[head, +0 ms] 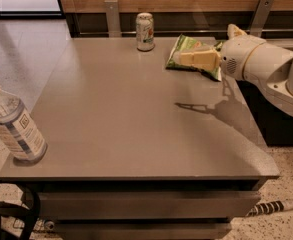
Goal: Move 7up can near blue plastic bottle
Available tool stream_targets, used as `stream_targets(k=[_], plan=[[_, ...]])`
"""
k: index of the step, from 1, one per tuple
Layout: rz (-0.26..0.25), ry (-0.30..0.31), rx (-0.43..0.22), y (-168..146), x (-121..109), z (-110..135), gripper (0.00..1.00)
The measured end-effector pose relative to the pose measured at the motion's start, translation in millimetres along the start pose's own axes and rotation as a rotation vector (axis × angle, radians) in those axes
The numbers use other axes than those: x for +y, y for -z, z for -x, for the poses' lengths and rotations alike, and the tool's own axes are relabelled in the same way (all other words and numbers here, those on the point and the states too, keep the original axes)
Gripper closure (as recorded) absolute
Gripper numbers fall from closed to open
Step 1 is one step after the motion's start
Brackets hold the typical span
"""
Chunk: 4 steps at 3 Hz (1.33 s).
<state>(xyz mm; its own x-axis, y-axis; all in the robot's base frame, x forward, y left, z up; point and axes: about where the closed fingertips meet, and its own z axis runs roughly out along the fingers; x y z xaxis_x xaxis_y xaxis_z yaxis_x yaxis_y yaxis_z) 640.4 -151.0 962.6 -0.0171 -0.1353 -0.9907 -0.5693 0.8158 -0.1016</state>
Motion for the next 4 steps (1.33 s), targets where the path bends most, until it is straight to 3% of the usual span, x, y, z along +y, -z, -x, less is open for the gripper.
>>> stream_targets(k=[1,3,4], plan=[[0.050,0.043,-0.037,-84,1,7,0.00],[0.057,0.041,-0.024,-93,-3,9,0.00],[0.100,0.043,0.022,-131,-19,10,0.00]])
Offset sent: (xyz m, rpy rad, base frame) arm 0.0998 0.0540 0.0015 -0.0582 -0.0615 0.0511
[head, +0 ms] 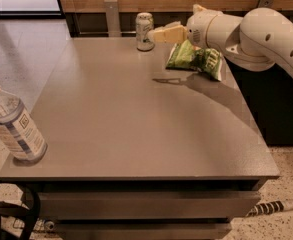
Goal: Move 7up can near blue plastic bottle
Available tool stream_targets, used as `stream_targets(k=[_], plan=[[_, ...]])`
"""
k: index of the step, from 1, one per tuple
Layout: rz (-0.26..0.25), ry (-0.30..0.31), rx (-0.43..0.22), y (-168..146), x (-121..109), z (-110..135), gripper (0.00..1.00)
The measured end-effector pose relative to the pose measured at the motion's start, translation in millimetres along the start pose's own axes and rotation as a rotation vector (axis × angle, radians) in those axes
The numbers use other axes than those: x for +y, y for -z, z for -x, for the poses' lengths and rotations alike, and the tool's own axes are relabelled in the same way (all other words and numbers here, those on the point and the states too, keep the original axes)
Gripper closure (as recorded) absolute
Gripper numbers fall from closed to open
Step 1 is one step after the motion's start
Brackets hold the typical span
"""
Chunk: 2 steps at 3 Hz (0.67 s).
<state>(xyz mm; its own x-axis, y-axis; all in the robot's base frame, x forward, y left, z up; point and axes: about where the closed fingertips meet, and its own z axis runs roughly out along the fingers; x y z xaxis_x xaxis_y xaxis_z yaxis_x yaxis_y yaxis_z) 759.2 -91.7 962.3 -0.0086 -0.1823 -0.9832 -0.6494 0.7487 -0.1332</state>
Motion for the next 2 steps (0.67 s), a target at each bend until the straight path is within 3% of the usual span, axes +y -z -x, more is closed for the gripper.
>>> stream_targets(k=[2], plan=[[0.037,-0.024,0.007,-47,-30,-16,0.00]])
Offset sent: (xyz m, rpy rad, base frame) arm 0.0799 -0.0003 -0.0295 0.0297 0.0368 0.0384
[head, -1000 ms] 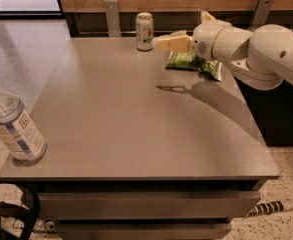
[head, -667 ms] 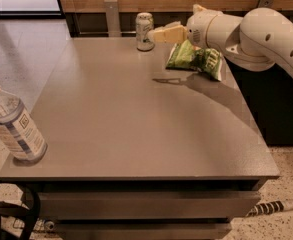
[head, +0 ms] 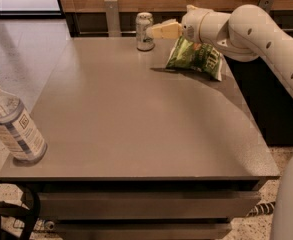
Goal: Move 7up can near blue plastic bottle
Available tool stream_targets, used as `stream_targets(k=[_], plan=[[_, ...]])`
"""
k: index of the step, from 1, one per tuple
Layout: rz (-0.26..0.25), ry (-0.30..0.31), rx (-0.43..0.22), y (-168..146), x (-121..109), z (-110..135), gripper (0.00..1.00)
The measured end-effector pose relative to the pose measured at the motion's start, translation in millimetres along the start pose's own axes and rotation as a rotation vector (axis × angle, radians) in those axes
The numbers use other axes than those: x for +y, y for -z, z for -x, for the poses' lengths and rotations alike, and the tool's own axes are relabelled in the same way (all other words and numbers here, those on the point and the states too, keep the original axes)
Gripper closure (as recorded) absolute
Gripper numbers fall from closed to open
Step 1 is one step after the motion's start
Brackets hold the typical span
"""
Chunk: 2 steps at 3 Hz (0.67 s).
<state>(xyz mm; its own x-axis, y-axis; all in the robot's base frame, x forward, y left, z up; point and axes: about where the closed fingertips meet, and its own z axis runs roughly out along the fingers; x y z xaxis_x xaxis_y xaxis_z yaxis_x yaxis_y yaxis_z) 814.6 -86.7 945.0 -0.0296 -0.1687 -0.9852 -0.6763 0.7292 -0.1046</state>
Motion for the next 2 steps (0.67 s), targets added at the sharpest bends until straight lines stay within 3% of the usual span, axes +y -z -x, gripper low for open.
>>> stream_targets(k=[2], plan=[[0.017,0.002,-0.025,-36,-13,-12,0.00]])
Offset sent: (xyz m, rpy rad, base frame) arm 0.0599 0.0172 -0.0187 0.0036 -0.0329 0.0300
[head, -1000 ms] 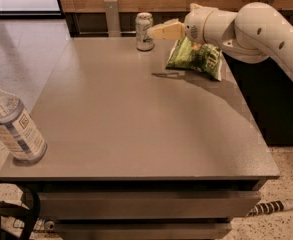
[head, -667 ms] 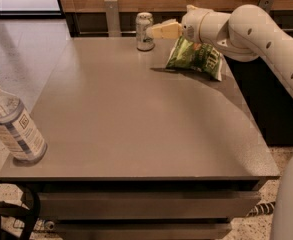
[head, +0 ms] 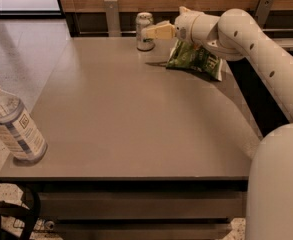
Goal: Move 7up can near blue plastic bottle
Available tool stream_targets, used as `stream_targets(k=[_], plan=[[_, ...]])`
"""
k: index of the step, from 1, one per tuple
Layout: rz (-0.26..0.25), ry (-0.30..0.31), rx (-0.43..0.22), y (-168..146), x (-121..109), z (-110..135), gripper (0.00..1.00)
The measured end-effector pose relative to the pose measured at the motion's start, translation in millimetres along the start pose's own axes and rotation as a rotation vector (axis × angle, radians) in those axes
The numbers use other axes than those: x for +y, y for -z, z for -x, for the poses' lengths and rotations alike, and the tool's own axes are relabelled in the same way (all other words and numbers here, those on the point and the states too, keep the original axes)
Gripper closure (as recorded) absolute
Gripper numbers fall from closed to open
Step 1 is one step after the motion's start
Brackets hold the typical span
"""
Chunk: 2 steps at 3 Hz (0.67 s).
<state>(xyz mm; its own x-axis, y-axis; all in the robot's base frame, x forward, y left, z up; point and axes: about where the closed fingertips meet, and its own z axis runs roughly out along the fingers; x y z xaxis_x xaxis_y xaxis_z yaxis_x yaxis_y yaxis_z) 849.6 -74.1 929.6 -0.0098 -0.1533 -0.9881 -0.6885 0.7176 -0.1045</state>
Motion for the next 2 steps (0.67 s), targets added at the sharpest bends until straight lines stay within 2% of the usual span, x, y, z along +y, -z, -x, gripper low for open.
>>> stream_targets(k=[2], plan=[[0.074,0.025,0.052,-43,4,-3,0.00]])
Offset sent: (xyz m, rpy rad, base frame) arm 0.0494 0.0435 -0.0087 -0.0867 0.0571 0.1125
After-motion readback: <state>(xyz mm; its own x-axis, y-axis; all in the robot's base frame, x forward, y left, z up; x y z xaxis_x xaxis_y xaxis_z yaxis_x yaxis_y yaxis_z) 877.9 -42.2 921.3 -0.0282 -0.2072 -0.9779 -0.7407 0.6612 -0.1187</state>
